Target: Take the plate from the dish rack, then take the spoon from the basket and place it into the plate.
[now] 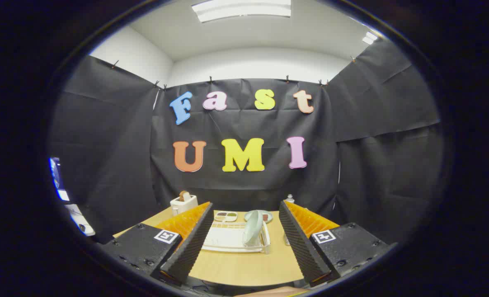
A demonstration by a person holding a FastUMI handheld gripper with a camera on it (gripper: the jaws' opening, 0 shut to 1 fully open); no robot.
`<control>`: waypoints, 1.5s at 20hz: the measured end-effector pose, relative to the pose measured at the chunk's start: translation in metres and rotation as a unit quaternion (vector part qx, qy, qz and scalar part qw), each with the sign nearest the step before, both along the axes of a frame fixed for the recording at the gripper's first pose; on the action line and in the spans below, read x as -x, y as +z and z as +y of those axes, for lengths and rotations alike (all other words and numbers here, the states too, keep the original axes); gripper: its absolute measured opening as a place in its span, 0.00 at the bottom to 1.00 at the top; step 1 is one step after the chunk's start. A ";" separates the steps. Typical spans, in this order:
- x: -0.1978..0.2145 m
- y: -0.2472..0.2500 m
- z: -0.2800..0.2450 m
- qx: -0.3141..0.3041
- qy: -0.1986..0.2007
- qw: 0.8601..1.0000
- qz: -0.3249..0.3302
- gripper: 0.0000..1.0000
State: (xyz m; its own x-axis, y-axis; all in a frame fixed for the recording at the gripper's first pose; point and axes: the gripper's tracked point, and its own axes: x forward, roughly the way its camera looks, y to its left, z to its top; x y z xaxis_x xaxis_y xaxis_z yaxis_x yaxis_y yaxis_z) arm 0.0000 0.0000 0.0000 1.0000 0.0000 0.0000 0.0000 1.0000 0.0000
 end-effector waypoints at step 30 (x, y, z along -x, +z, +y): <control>-0.176 -0.043 -0.037 0.001 -0.056 0.985 0.165 1.00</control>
